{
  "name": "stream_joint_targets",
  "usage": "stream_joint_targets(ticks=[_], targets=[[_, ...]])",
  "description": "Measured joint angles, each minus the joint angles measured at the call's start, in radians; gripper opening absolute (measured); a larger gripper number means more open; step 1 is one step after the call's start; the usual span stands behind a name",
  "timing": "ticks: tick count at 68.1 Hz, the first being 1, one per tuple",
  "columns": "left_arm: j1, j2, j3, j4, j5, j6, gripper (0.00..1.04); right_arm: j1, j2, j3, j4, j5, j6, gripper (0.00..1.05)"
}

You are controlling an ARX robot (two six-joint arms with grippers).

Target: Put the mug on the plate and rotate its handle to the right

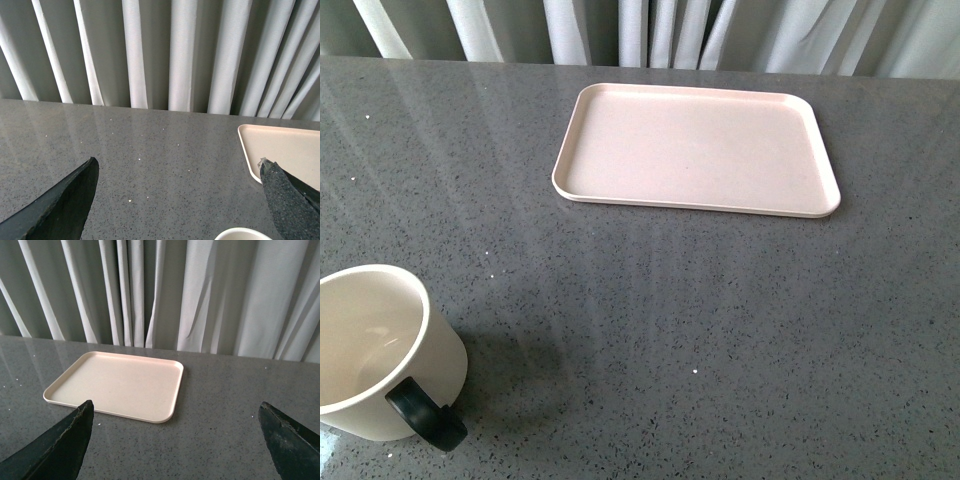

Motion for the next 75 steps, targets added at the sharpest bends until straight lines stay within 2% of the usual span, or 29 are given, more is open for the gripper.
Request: stream_joint_targets(ticks=[45,47,48,54,60,75], targets=[[0.0,0.0,0.0,0.0,0.0,0.0,0.95,0.0,0.0,0.0,0.0,0.0,0.0,0.96],[0.013,0.024,0.014,-0.043,0.049,0.005,0.95,0.0,0.0,0.0,0.0,0.0,0.0,0.96],[0.032,0.053,0.045,-0.121,0.122,0.012,0.95,0.0,0.0,0.0,0.0,0.001,0.0,0.96],[0.087,0.314,0.208,-0.42,0.353,0.043,0.95,0.0,0.0,0.0,0.0,-0.002,0.0,0.96],[0.1,0.486,0.277,-0.444,0.395,0.087,0.95,0.0,0.0,0.0,0.0,-0.001,0.0,0.96],[0.172,0.811,0.362,-0.275,0.411,0.226,0.95,0.0,0.0,0.0,0.0,0.0,0.0,0.96]])
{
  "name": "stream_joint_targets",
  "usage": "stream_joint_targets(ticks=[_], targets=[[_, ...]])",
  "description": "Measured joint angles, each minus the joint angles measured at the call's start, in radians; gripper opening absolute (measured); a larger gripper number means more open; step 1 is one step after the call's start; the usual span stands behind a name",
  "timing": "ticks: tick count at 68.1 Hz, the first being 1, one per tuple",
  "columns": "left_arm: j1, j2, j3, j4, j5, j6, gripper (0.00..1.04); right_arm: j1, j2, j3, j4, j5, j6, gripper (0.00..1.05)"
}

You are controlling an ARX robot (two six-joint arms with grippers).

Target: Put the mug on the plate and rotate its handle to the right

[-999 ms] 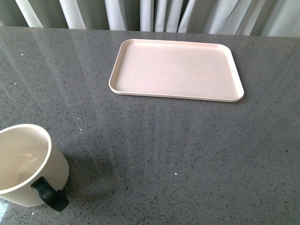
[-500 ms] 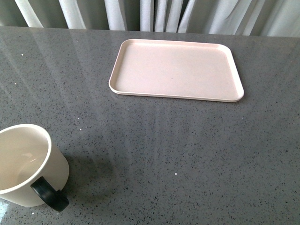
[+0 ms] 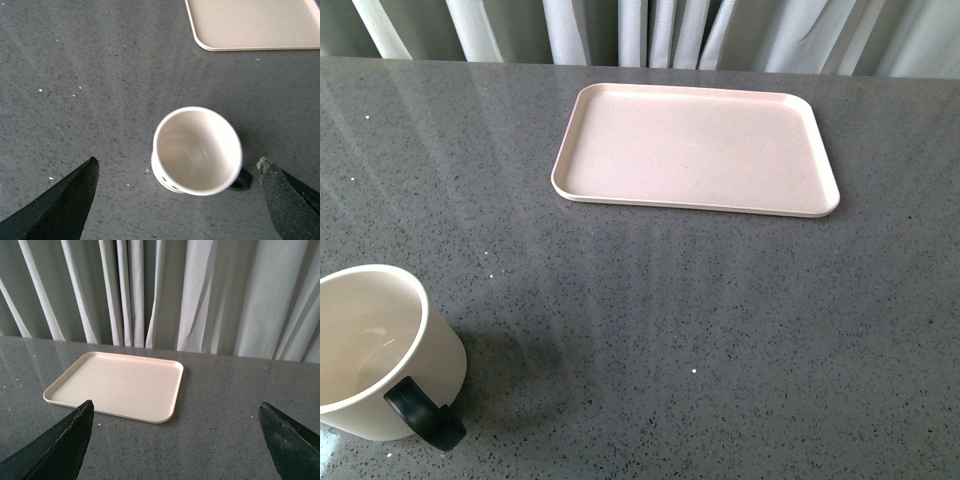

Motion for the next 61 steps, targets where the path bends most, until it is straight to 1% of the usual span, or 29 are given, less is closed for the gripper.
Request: stream_joint_targets(ticks=[10,20,25,40,61], targets=[[0.035,0.18,0.019,0.073,-0.04,0.047,0.95,0.0,0.0,0.0,0.0,-0.001,0.0,0.96],[0.041,0.29,0.021,0.132,-0.053,0.052,0.95,0.0,0.0,0.0,0.0,0.0,0.0,0.96],[0.028,0.342,0.021,0.159,-0.084,0.052,0.95,0.0,0.0,0.0,0.0,0.0,0.0,0.96],[-0.008,0.439,0.021,0.21,-0.114,0.05,0.95,0.0,0.0,0.0,0.0,0.0,0.0,0.96],[-0.054,0.482,0.021,0.226,-0.123,0.034,0.95,0.0,0.0,0.0,0.0,0.0,0.0,0.96]])
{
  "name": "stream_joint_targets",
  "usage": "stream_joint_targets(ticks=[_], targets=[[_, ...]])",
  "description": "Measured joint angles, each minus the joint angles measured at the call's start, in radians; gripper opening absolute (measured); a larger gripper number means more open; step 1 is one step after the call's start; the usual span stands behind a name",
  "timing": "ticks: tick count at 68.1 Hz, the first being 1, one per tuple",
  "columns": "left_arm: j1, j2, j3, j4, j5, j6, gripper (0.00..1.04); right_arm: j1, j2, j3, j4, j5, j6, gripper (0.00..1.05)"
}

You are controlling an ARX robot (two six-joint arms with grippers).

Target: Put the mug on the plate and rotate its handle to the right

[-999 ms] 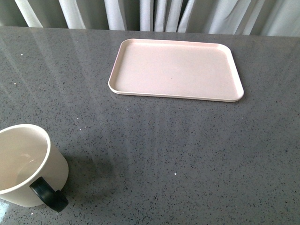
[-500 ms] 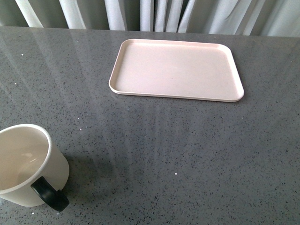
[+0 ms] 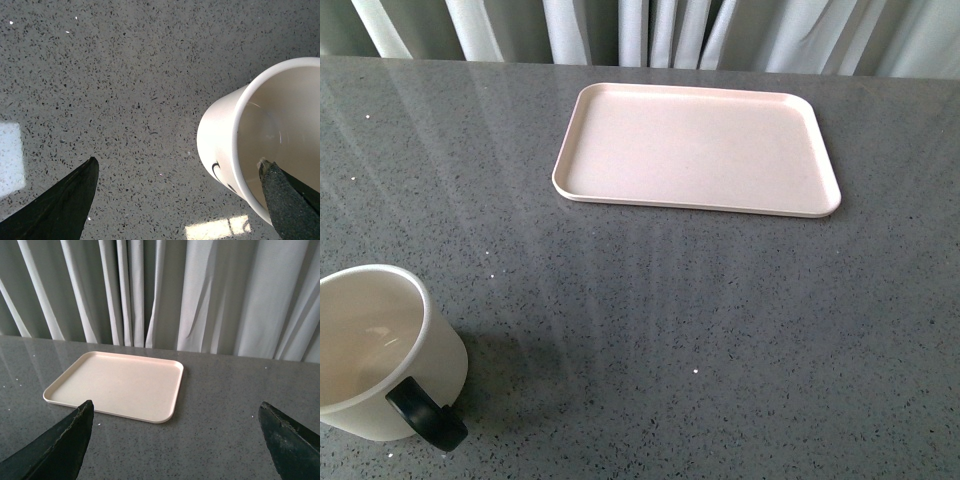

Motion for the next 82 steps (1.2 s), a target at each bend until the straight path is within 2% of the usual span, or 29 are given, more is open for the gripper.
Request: stream_joint_targets(ticks=[28,36,66,82], targets=[[-0.091,0.088,0.023,0.023,-0.042,-0.055,0.95,0.0,0.0,0.0,0.0,0.0,0.0,0.96],[-0.11,0.132,0.035,0.037,-0.065,-0.076,0.68,0.0,0.0,0.0,0.0,0.0,0.0,0.96],[-0.127,0.155,0.089,-0.011,-0.05,-0.192,0.02,0.0,0.0,0.0,0.0,0.0,0.0,0.96],[-0.159,0.086,0.12,-0.09,-0.054,-0.243,0.02,0.0,0.0,0.0,0.0,0.0,0.0,0.96]])
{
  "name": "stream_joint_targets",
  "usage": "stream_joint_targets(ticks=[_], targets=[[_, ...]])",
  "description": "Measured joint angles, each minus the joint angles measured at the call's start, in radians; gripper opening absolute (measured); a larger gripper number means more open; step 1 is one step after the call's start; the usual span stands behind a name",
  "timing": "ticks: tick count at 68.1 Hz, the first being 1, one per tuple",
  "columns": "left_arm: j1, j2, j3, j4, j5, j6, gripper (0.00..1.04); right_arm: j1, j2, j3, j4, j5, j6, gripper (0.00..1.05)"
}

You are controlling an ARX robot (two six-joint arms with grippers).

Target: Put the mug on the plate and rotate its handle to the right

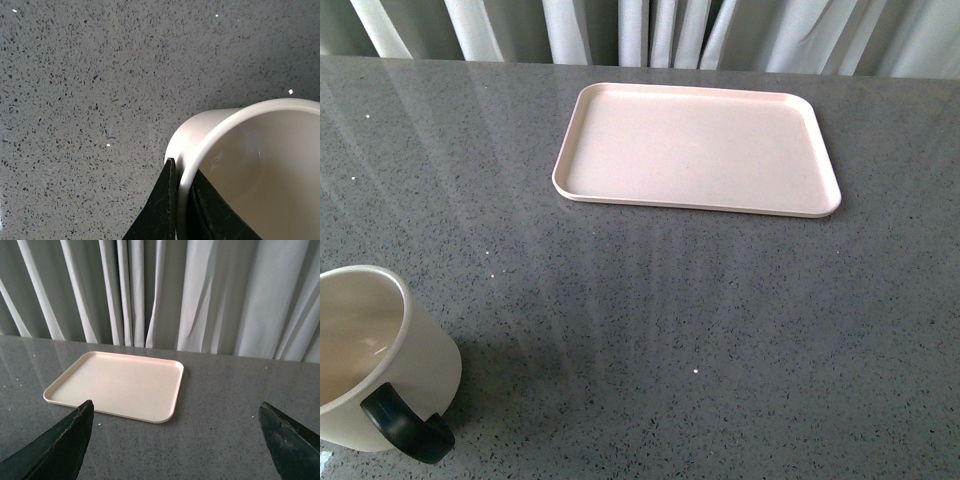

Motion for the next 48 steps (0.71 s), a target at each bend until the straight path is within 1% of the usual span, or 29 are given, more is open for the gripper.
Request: stream_joint_targets(ticks=[6,17,29,40,44,48], targets=[[-0.027,-0.012,0.027,-0.018,-0.016,-0.012,0.02,0.0,0.0,0.0,0.0,0.0,0.0,0.96],[-0.122,0.015,0.133,-0.023,-0.061,-0.049,0.02,0.0,0.0,0.0,0.0,0.0,0.0,0.96],[-0.255,0.145,0.312,-0.019,-0.111,-0.102,0.02,0.0,0.0,0.0,0.0,0.0,0.0,0.96],[-0.347,0.278,0.465,-0.034,-0.138,-0.143,0.02,0.0,0.0,0.0,0.0,0.0,0.0,0.96],[-0.393,0.342,0.54,-0.037,-0.15,-0.167,0.02,0.0,0.0,0.0,0.0,0.0,0.0,0.96],[-0.409,0.359,0.562,-0.037,-0.154,-0.175,0.02,0.0,0.0,0.0,0.0,0.0,0.0,0.96]])
